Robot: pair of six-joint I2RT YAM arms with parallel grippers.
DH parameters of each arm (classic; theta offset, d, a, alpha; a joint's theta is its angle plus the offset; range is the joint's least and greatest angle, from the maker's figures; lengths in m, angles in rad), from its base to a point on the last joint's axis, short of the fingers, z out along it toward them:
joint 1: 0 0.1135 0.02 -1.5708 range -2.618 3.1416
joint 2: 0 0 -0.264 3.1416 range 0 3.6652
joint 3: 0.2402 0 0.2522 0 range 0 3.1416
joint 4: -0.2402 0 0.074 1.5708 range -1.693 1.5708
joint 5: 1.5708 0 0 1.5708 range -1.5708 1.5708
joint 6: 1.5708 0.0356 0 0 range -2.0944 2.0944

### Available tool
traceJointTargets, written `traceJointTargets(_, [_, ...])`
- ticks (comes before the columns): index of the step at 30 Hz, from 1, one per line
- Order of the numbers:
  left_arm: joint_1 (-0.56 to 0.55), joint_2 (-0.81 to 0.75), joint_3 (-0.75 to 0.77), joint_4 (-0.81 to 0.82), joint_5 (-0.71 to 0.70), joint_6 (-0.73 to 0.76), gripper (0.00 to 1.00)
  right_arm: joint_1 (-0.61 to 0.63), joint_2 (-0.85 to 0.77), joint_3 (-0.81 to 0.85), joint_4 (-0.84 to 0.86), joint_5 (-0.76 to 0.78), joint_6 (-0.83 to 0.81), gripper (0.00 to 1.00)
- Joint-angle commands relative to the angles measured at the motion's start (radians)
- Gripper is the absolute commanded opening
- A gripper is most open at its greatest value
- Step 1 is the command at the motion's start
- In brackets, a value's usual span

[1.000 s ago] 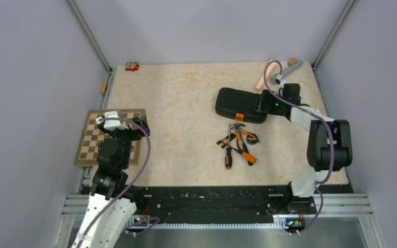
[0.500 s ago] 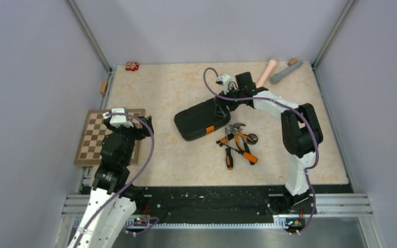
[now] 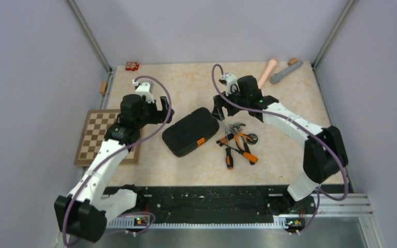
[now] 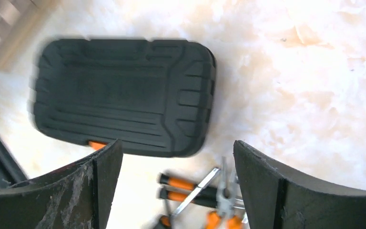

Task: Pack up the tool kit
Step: Move the toolbox to the center of the board.

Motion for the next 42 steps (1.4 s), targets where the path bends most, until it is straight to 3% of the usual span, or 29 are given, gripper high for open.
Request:
traceJointTargets(1, [-0.002, 0.161, 0.125, -0.066, 0.117, -0.007, 0.99, 0.001, -0.165, -0.216, 0.233, -0.034, 0.401, 0.84])
traceJointTargets(4, [0.000, 0.285, 0.200, -0.086, 0.150, 0.026, 0.99, 0.009, -0.247, -0.478, 0.544, -0.074, 0.674, 0.83])
traceJointTargets(8, [0.004, 0.442, 0.305, -0.138, 0.172, 0.040, 0.99, 0.038, -0.254, -0.669, 0.881, -0.069, 0.948, 0.81])
traceJointTargets(13, [0.007, 0.637, 0.413, -0.256, 0.270, 0.030, 0.98, 0.099, -0.149, -0.717, 1.090, -0.065, 1.074, 0.78])
traceJointTargets(17, [0.007, 0.697, 0.382, -0.261, 0.266, -0.006, 0.98, 0.118, -0.051, -0.716, 1.201, -0.060, 1.128, 0.74])
traceJointTargets(25, [0.008, 0.613, 0.195, -0.181, 0.269, -0.142, 0.99, 0.116, 0.089, -0.569, 1.106, -0.034, 1.045, 0.73])
traceJointTargets(33, [0.010, 0.370, -0.072, -0.077, 0.219, -0.260, 0.98, 0.117, 0.192, -0.371, 0.990, -0.119, 0.938, 0.73])
traceJointTargets(42, [0.044, 0.288, -0.037, -0.051, 0.127, -0.293, 0.98, 0.115, 0.153, -0.367, 0.891, -0.115, 0.850, 0.73])
